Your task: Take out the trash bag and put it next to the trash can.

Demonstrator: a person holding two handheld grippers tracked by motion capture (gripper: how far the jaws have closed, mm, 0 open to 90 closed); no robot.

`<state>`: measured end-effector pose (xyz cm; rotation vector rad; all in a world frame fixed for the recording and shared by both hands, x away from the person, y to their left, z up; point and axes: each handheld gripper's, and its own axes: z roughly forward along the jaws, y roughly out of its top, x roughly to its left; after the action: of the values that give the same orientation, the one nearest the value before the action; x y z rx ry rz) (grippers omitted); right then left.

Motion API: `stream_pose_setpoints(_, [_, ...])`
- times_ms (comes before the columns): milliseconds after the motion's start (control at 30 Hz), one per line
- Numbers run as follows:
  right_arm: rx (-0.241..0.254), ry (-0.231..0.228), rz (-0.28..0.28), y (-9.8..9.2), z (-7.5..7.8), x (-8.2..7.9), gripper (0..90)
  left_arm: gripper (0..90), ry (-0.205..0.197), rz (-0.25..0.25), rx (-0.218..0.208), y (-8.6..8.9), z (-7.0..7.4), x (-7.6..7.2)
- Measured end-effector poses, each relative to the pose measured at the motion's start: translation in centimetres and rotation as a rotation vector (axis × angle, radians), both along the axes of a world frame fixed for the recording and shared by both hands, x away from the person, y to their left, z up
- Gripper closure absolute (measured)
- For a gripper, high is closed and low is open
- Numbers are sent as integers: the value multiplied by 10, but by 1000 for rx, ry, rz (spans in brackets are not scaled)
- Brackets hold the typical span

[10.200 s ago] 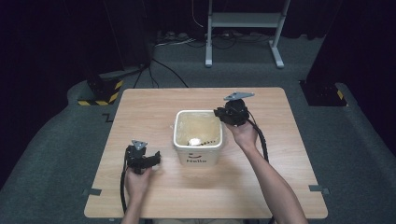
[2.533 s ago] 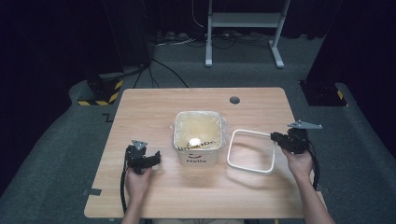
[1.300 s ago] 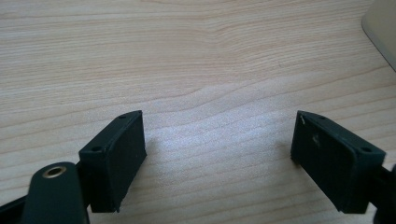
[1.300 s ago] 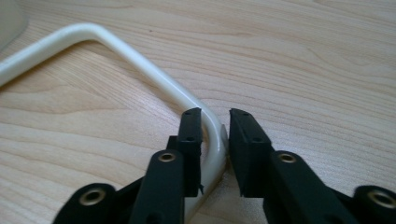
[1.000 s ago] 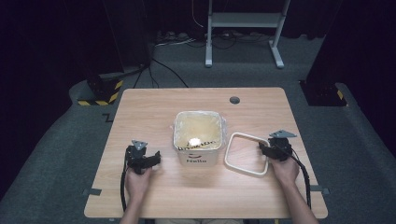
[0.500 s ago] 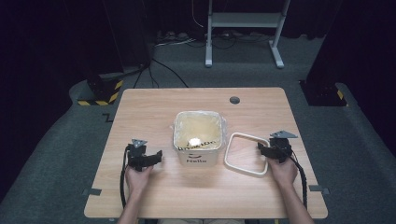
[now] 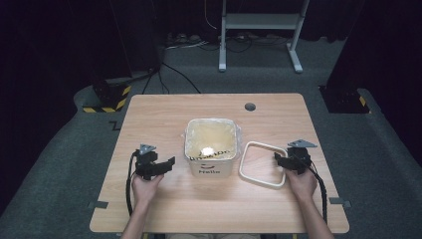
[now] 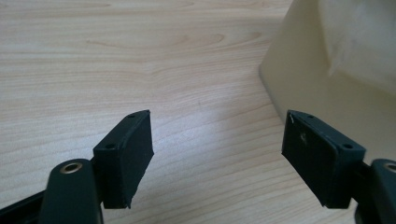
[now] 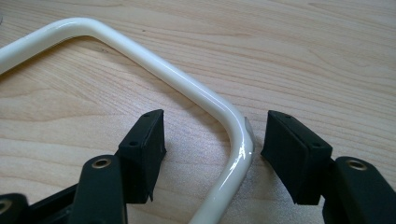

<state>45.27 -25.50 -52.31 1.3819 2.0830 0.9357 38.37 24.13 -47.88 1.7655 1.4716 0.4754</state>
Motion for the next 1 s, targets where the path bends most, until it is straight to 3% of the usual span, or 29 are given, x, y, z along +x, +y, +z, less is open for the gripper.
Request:
stream_pose_setpoints(100, [0, 0, 0, 0, 0, 0, 387, 282, -10, -12, -8, 0, 6, 0])
stream_pose_setpoints(133, [0, 0, 0, 0, 0, 0, 387, 293, -19, -15, -35, -1, 12, -1])
stream_pose_setpoints(267, [-1, 0, 1, 0, 0, 0, 385, 316, -40, -21, -63, -2, 23, -1])
stream_pose_setpoints(433, [-1, 0, 2, 0, 0, 0, 384, 348, -63, -47, -53, -8, 38, -1])
stream_pose_setpoints(833, [-1, 0, 3, 0, 0, 0, 382, 371, -91, -96, -94, -19, 63, 4])
stream_pose_setpoints(1000, [0, 1, 2, 0, 0, 0, 382, 375, -104, -107, -90, -24, 70, 7])
